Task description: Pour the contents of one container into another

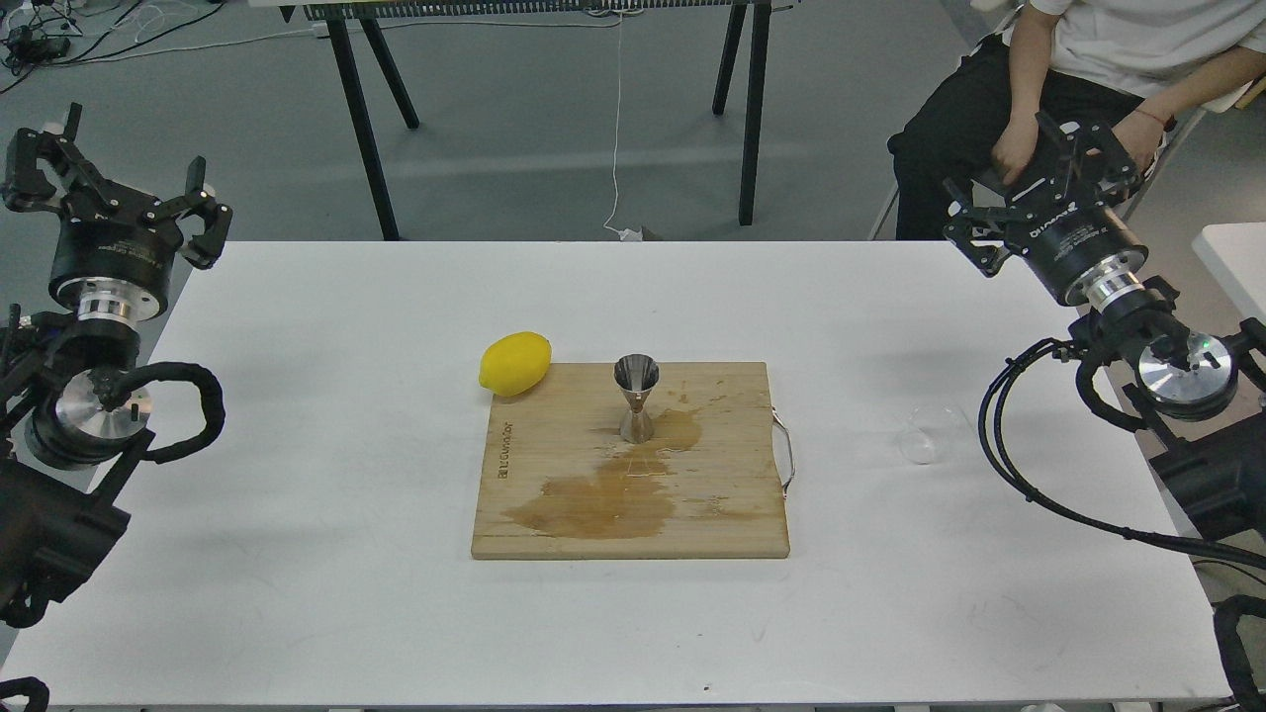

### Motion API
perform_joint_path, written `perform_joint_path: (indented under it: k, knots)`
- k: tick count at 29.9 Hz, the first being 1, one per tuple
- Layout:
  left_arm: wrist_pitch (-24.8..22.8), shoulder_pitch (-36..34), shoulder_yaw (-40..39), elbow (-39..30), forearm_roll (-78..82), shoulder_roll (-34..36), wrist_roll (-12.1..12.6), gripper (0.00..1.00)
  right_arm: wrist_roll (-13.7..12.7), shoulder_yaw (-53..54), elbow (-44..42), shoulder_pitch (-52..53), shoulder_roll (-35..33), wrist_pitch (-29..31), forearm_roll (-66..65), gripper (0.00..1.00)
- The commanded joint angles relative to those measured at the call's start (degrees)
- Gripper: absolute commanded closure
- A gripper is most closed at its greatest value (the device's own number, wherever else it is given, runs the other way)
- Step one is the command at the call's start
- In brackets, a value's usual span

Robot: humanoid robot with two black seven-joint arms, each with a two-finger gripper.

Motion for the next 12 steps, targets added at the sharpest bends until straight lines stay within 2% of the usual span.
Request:
perform_joint_path:
  k: [1, 7, 12]
  knots:
    - [-0.1, 0.7, 0.0, -0.3, 0.0, -0.2, 0.0, 0.0, 7.7, -0.6, -4.0, 3.1, 0.8, 1.0, -4.0, 0.0]
    - [-0.1, 0.7, 0.0, -0.3, 0.0, -0.5, 0.0, 0.0, 8.3, -6.7, -4.6, 5.7, 0.8, 0.8, -4.1, 0.0]
    - [-0.1, 0.6, 0.1, -0.3, 0.0, -0.9, 0.1, 0.0, 8.4, -6.0, -4.6, 6.0, 0.7, 0.5, -3.9, 0.0]
